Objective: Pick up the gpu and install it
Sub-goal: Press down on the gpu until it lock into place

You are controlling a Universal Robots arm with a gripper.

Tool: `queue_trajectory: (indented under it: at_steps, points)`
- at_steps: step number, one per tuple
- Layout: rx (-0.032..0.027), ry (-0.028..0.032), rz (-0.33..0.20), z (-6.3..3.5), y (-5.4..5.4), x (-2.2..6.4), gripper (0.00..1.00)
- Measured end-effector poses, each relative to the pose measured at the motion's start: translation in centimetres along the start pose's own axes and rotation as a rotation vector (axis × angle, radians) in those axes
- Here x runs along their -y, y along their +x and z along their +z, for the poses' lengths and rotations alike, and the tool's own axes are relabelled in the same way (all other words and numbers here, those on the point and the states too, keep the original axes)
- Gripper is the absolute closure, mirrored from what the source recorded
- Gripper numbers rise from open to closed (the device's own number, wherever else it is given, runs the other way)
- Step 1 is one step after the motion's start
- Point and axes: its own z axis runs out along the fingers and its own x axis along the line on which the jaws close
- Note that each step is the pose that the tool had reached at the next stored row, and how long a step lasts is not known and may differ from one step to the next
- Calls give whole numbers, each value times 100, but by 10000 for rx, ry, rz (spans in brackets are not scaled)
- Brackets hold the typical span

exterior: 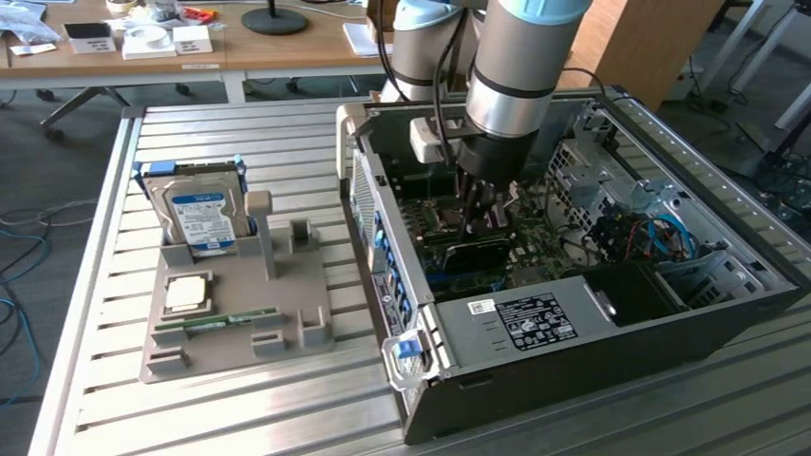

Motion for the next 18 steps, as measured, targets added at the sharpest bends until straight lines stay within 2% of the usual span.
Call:
queue_trajectory:
  at_steps: [18]
  points:
    - [2,1,0,45,3,-1,89]
